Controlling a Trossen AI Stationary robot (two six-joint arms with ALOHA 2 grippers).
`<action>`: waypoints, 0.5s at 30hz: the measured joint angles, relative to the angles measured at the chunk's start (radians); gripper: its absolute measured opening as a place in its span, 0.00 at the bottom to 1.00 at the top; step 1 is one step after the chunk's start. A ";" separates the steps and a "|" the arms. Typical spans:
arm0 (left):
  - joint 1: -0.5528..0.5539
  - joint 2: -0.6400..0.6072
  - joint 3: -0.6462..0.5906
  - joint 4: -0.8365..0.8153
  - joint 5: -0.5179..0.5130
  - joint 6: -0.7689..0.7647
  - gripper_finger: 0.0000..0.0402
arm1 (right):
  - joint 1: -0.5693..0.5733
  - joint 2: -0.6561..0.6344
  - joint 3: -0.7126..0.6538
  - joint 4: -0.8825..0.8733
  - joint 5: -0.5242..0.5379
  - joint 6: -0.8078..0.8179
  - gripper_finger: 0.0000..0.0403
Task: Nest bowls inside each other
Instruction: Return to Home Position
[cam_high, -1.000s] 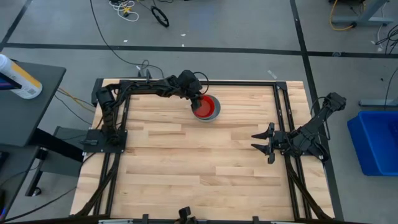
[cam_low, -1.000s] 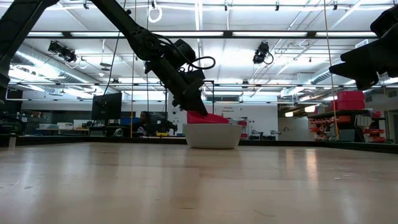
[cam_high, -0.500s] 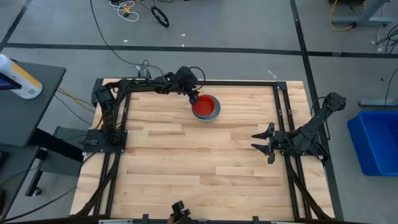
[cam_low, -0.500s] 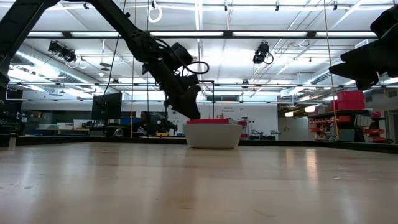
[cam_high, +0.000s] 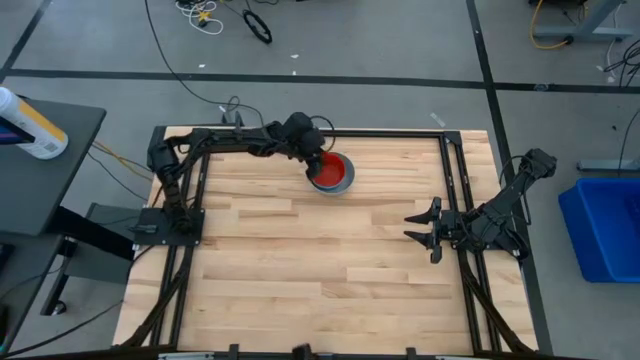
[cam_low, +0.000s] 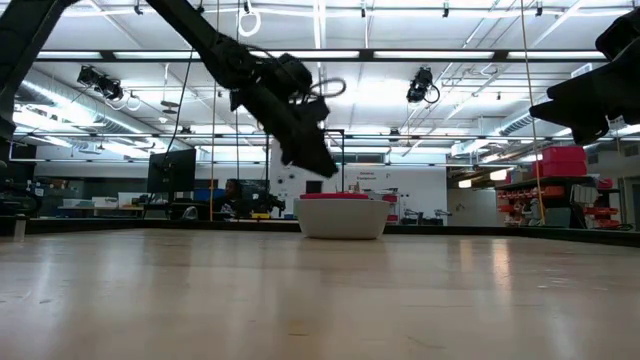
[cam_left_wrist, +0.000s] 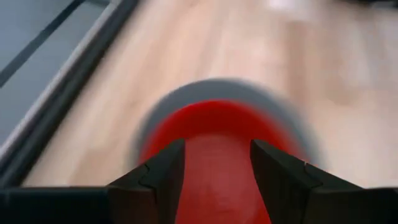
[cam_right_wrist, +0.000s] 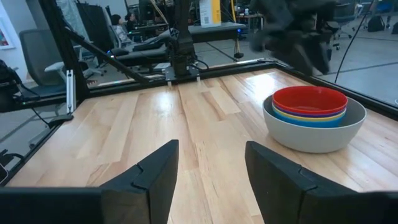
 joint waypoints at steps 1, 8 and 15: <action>-0.016 -0.013 0.000 0.001 0.023 0.017 0.47 | 0.000 0.000 0.000 0.000 0.000 -0.001 0.48; -0.128 -0.212 -0.019 -0.019 0.032 0.110 0.47 | 0.006 0.000 0.000 0.060 0.001 -0.078 0.48; -0.235 -0.564 -0.259 0.077 0.013 0.066 0.48 | 0.048 0.000 0.000 0.060 0.055 -0.141 0.44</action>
